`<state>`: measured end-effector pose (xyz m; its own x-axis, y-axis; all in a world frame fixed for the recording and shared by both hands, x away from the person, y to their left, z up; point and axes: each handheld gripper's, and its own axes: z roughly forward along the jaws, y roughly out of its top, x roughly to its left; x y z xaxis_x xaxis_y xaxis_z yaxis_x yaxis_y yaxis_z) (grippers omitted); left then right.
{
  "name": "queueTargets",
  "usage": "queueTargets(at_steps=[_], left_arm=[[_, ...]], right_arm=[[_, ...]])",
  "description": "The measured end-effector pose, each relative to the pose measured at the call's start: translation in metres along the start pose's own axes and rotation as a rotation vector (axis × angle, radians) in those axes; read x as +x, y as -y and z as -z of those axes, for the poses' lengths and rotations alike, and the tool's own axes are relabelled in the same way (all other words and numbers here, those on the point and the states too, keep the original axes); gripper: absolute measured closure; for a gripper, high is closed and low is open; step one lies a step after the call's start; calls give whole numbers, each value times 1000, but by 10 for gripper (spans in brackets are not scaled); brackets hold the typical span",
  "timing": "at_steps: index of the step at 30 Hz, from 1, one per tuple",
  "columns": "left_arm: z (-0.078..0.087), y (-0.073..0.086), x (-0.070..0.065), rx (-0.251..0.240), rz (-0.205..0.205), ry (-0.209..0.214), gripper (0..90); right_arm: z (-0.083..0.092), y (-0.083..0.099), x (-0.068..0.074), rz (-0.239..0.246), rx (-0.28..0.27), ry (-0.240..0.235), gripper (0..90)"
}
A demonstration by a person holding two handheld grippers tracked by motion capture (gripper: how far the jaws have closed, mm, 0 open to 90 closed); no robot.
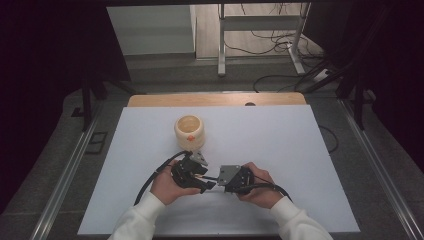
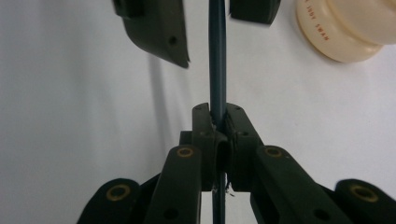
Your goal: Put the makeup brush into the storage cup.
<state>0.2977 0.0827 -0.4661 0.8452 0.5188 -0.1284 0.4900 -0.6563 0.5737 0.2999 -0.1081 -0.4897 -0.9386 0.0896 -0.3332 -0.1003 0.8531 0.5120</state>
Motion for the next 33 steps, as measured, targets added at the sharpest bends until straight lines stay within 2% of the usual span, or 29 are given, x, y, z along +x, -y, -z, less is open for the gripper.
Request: queueTargets(at_steps=[4,8,11,15,24,33], left_arm=[[4,1,3,-19,6,-20,316],[12,6,7,-74,33,-51,266],[19,11,9,-120,46,-91,233],[27,17,12,-155,55,-119,216],[37,28,15,-210,56,-124,183],[46,43,19,-247,84,-128,180]], right_arm=[[3,2,-3,-24,-13,-1,843],[5,3,-4,-47,-24,3,843],[7,3,-5,-50,-27,3,843],[8,5,-6,-64,-30,5,843],[11,9,-10,-95,-45,19,843],[15,13,-13,-140,-69,23,843]])
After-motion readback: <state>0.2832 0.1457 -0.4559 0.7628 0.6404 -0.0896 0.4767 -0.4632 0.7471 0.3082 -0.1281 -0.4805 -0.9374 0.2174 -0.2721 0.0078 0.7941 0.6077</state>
